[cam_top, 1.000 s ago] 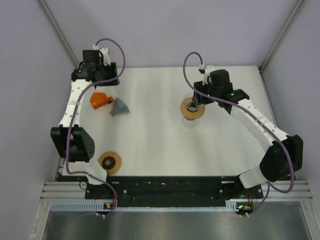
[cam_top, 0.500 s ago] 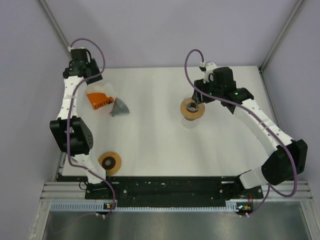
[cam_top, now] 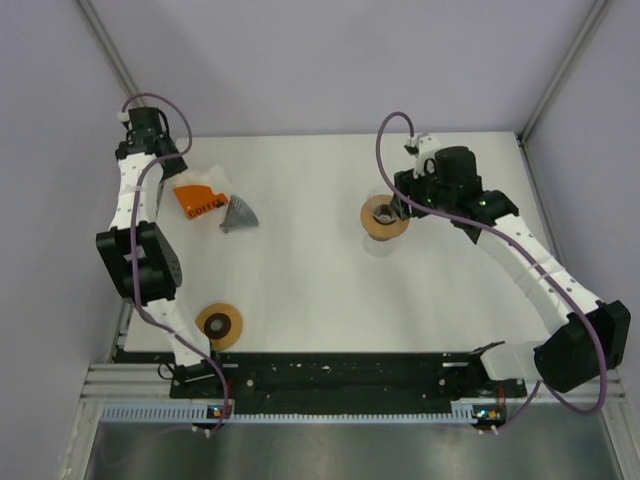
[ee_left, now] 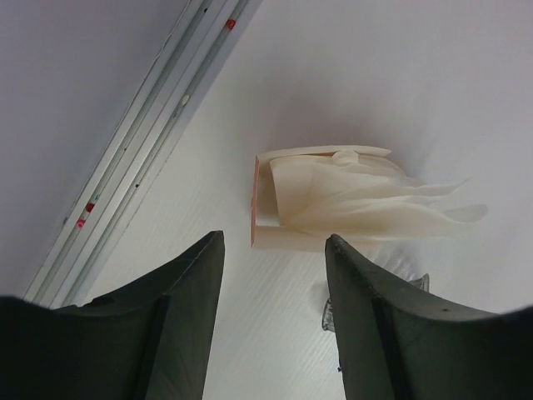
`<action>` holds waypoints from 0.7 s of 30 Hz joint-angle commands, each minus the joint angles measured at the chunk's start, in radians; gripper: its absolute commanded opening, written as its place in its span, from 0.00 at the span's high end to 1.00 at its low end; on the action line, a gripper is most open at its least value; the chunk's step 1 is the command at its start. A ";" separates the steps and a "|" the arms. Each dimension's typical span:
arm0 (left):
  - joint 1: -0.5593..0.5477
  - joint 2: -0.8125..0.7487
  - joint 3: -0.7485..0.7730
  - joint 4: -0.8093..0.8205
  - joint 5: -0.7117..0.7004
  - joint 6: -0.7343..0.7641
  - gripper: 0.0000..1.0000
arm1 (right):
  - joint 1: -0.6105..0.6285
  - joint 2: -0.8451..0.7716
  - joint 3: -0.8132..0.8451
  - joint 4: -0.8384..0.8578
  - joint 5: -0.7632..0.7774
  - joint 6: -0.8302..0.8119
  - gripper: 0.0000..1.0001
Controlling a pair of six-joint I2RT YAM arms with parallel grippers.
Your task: Place the coffee filter in the dripper
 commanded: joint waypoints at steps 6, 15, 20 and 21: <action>0.013 0.058 0.024 0.000 -0.014 0.044 0.59 | -0.007 -0.040 -0.013 0.042 -0.035 -0.023 0.44; 0.029 0.093 0.006 -0.003 -0.022 0.055 0.73 | -0.006 -0.054 -0.019 0.043 -0.035 -0.027 0.44; 0.029 0.115 0.012 0.001 -0.010 0.069 0.81 | -0.007 -0.054 -0.020 0.045 -0.040 -0.030 0.44; 0.029 0.118 0.013 0.000 0.002 0.072 0.85 | -0.006 -0.054 -0.022 0.045 -0.040 -0.032 0.44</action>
